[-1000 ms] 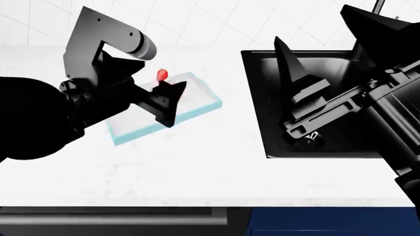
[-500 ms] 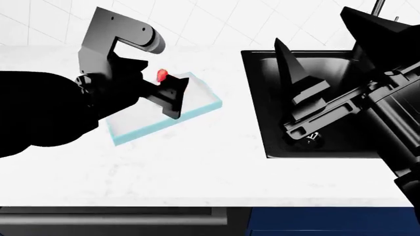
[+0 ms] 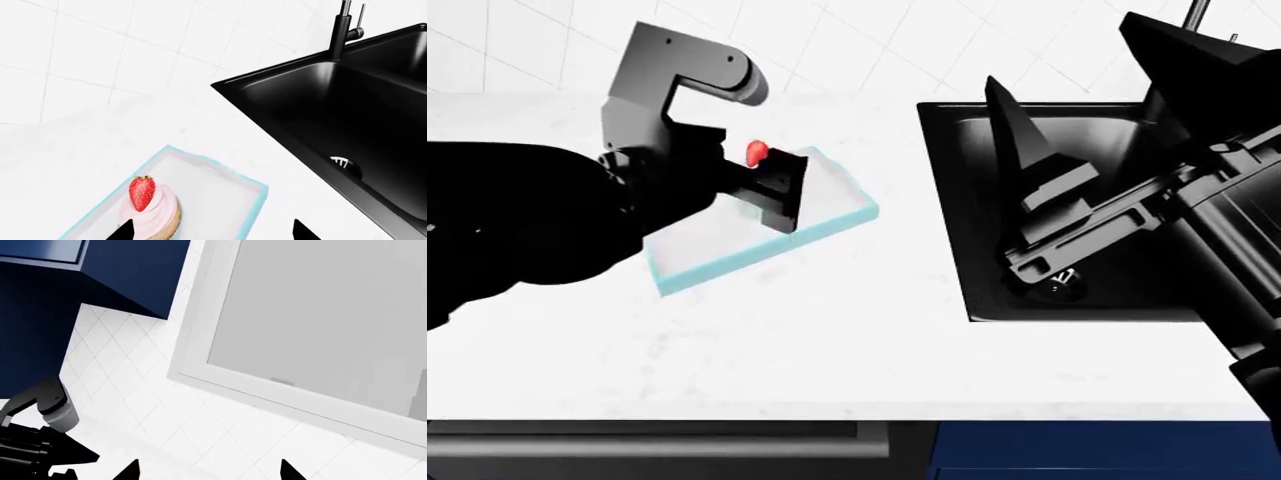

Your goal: Move the fresh-baked cupcake off the tray onto the counter, and place the bowl used for mixing into the sink.

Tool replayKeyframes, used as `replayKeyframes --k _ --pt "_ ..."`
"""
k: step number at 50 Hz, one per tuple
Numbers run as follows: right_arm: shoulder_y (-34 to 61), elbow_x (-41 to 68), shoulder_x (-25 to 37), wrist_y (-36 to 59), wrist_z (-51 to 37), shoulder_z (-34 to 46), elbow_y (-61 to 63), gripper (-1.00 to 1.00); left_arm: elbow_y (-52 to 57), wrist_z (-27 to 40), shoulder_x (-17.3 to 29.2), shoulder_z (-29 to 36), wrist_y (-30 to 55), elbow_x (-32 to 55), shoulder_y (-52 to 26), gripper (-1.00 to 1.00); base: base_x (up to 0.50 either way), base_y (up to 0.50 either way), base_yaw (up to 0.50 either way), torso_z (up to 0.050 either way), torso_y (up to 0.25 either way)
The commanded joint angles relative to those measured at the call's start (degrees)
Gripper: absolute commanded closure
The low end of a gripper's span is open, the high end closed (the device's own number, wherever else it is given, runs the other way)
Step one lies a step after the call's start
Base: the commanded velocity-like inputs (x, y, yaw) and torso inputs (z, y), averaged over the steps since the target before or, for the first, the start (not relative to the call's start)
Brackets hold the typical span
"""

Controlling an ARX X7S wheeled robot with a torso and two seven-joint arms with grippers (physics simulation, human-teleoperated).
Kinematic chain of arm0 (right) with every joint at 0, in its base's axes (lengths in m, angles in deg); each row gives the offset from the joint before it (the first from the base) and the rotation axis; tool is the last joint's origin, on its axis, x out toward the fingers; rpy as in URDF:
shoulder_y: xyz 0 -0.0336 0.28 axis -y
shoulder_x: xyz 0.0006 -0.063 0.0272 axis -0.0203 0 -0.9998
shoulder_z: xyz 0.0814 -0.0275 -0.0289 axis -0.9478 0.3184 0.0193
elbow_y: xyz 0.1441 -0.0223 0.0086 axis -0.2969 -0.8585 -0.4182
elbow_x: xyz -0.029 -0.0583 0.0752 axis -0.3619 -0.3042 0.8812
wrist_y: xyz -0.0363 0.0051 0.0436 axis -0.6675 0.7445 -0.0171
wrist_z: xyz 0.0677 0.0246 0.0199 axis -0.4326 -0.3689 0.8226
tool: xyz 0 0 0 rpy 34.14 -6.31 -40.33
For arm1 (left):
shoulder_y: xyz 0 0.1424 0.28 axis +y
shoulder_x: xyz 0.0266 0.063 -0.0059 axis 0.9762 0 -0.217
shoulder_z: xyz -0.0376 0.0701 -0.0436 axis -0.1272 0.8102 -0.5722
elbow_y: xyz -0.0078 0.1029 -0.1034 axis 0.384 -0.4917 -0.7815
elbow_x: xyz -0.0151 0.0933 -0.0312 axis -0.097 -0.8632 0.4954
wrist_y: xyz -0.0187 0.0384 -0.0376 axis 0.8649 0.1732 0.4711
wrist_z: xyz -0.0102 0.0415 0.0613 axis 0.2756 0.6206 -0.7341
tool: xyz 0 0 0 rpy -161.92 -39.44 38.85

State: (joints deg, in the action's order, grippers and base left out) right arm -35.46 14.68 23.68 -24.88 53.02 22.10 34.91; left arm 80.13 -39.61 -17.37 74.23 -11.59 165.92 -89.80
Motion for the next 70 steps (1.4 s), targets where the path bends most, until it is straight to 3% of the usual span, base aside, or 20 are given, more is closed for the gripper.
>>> replayKeyframes --k 1,70 --pt "-0.02 -0.08 0.06 -0.24 -0.11 0.32 -0.07 -1.0 -1.77 0.12 -0.8 0.62 -0.45 -0.85 0.37 -1.0 0.0 0.0 0.0 0.0 0.0" --pt "-0.17 0.33 0.93 -1.79 -0.83 1.48 -0.07 -1.0 -19.38 -3.0 -9.31 5.34 -4.8 -9.35 -0.67 -1.0 0.0 0.0 0.0 0.0 0.0"
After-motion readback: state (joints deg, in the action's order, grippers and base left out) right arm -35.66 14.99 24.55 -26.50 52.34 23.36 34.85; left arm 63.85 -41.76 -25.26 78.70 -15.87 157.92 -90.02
